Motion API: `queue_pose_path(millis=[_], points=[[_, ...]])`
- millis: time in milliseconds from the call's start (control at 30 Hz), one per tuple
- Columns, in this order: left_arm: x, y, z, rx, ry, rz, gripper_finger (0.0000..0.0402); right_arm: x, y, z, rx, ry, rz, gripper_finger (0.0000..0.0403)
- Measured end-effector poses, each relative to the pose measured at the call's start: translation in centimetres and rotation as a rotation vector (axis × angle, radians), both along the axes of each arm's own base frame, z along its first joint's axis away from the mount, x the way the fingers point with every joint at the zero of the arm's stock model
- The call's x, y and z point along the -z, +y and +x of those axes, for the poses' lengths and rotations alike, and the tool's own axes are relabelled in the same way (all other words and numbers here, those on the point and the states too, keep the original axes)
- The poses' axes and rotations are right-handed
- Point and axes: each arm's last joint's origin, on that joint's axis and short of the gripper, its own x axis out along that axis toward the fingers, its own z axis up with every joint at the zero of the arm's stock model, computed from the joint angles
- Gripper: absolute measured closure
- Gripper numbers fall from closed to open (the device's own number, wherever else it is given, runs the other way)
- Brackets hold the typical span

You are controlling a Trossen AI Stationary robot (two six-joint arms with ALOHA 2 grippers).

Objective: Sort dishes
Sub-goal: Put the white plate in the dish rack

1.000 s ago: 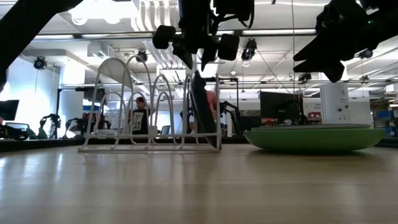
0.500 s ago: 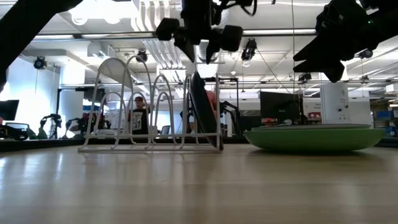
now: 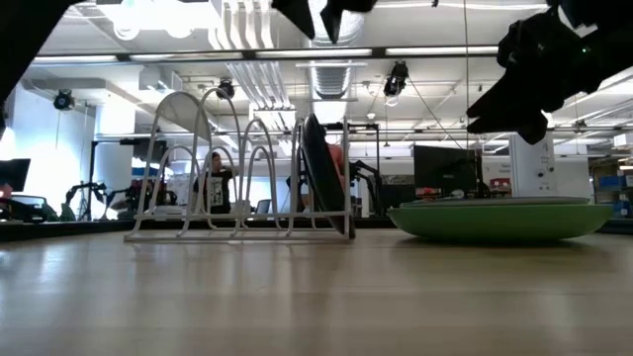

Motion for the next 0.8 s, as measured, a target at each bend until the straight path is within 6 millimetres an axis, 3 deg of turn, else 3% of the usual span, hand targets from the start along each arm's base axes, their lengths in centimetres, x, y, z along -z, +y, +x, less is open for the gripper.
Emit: queue_pose_path(millis=[167,500,633,800], points=[[0.1,-4.1,-0.9,0.111,0.045,0.008,0.0232,0.2,0.2,1.8,-0.015,-0.079,-0.011,0.0241],[0.2,-9.8,-2.9,0.238,0.033,0.063,0.0232,-0.1,0.5,4.9,-0.038,-0.009,-0.056,0.0239],[1.2,-11.6,-3.9,0.259,-0.005,0.106,0.0233,0.2,0.5,4.8,-0.060,0.017,-0.047,0.0245],[2.3,-12.3,-5.2,0.250,-0.054,0.084,0.0239,0.4,0.5,3.6,-0.074,0.108,-0.026,0.0251]])
